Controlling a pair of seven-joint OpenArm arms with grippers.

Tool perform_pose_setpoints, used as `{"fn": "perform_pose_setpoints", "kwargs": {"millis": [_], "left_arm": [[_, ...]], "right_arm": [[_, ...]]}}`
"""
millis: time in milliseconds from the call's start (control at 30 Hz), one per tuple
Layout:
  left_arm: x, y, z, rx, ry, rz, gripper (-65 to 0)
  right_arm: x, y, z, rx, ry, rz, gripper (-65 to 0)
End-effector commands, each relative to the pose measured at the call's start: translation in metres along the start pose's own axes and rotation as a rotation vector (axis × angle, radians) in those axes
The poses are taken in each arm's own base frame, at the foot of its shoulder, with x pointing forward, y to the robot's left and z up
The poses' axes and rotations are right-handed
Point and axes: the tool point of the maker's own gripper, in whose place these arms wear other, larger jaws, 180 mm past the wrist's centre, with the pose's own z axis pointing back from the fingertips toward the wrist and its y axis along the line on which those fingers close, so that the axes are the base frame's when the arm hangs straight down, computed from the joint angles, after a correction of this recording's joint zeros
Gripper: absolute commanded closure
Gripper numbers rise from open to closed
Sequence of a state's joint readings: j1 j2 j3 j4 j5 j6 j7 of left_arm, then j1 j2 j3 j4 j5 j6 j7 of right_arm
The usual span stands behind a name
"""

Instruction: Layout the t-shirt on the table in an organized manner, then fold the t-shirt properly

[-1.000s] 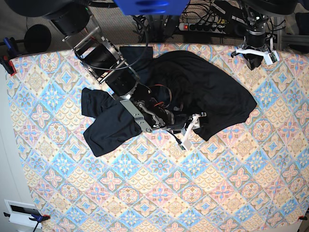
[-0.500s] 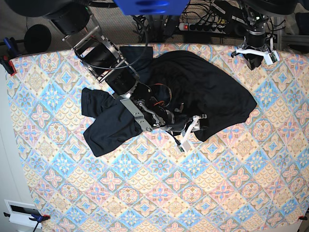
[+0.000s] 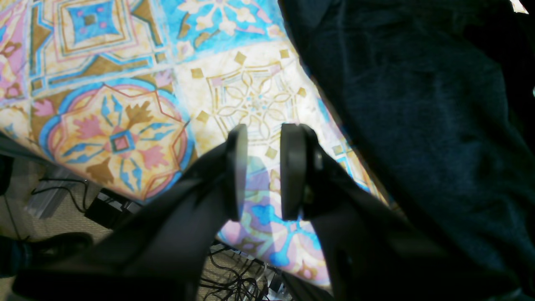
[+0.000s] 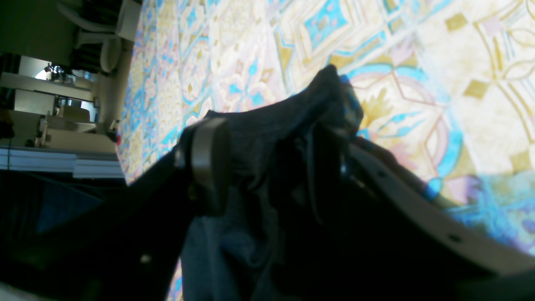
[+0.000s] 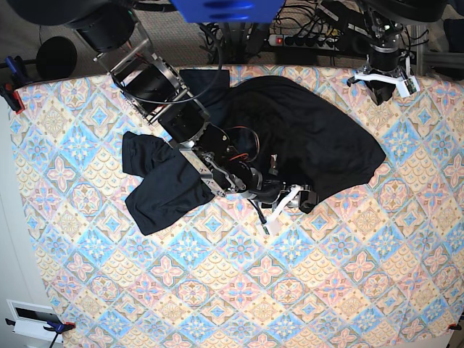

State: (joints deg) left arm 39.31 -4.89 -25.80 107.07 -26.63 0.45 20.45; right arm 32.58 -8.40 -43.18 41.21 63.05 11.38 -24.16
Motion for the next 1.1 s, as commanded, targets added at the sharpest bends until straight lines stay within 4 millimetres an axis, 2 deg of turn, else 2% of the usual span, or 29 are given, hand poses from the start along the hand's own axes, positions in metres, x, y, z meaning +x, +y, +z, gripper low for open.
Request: {"fn": "perform_pose_setpoints", "kwargs": {"millis": [0, 67, 333, 700, 800, 933, 967, 1067], "left_arm": [[0.008, -0.001, 0.002, -0.006, -0.028, -0.005, -13.5], [0.008, -0.001, 0.002, -0.006, -0.028, -0.005, -13.5], [-0.003, 0.005, -0.001, 0.009, -0.002, 0.003, -13.5], [0.000, 0.003, -0.003, 0.005, -0.010, 0.005, -13.5], [0.000, 0.003, -0.003, 0.005, -0.010, 0.005, -13.5], [0.001, 0.003, -0.003, 0.004, -0.011, 0.006, -13.5], [0.001, 0.003, -0.003, 0.004, -0.011, 0.006, -13.5], [0.002, 0.002, -0.004, 0.000, -0.014, 0.010, -13.5]], "right_arm": [[0.021, 0.017, -0.002, 0.043, -0.043, 0.023, -29.6], [0.020, 0.015, -0.002, 0.036, -0.039, 0.021, -29.6], [0.000, -0.019, -0.001, -0.044, 0.006, -0.022, -29.6], [0.000, -0.019, -0.001, -0.044, 0.006, -0.022, -29.3], [0.000, -0.019, -0.001, -0.044, 0.006, -0.022, -22.0], [0.002, -0.019, -0.001, -0.044, -0.007, -0.022, -2.9], [0.005, -0.019, -0.001, -0.046, -0.020, -0.022, -0.4], [0.006, -0.019, -0.001, -0.046, -0.030, -0.021, 0.0]]}}
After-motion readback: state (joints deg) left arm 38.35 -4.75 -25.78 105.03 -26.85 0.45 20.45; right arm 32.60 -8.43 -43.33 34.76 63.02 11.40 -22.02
